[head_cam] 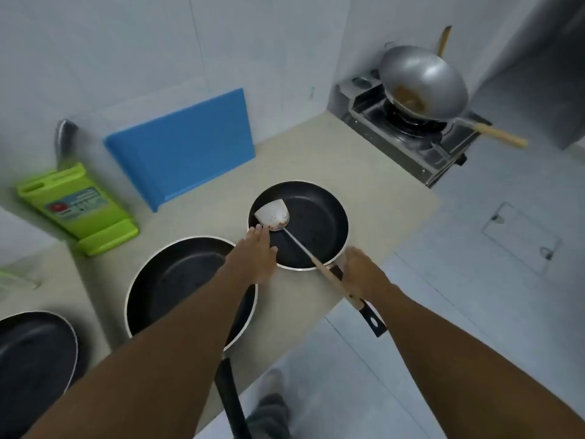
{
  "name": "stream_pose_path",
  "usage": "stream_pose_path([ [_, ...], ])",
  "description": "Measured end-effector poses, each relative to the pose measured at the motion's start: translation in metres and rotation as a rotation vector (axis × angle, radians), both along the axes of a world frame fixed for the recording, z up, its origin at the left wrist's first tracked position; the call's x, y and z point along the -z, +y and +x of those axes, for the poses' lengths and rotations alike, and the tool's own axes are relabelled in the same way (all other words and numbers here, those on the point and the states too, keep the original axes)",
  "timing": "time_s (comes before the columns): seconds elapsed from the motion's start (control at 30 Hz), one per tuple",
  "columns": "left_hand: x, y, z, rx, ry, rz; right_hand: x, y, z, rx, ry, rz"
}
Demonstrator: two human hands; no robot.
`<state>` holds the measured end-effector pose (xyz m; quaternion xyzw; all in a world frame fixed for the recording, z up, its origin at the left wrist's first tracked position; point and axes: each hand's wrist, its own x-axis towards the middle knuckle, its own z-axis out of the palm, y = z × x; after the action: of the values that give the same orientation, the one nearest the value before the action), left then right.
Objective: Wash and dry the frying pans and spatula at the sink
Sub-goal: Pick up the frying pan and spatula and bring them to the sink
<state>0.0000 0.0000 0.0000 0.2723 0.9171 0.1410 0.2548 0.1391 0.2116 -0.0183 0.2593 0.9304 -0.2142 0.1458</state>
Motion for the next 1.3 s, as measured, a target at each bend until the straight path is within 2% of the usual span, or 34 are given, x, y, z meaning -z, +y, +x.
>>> stream_pose_path([
  [0.13,0.031,0.015,-0.006,-0.034,-0.064,-0.036,0.021,0.016,-0.012,0.204,-0.166,-0.104],
  [0.33,0.081,0.030,-0.001,-0.089,0.008,-0.162,0.055,0.036,-0.025,0.265,-0.274,-0.392],
  [0.47,0.092,0.037,0.004,-0.142,0.014,-0.211,0.068,0.047,-0.023,0.443,-0.333,-0.683],
  [0.6,0.094,0.041,0.008,-0.145,0.038,-0.264,0.075,0.052,-0.018,0.477,-0.395,-0.838],
  [0.73,0.093,0.042,0.013,-0.130,0.046,-0.276,0.074,0.047,-0.011,0.501,-0.247,-0.794],
  [0.83,0.088,0.040,0.024,-0.111,0.028,-0.209,0.063,0.047,-0.010,0.490,-0.133,-0.730],
  [1.03,0.063,0.031,0.054,-0.102,0.071,-0.122,0.032,0.052,0.002,0.408,-0.052,-0.656],
  [1.3,-0.007,-0.014,0.081,-0.210,0.247,-0.015,-0.037,0.014,0.017,0.281,-0.029,-0.750],
])
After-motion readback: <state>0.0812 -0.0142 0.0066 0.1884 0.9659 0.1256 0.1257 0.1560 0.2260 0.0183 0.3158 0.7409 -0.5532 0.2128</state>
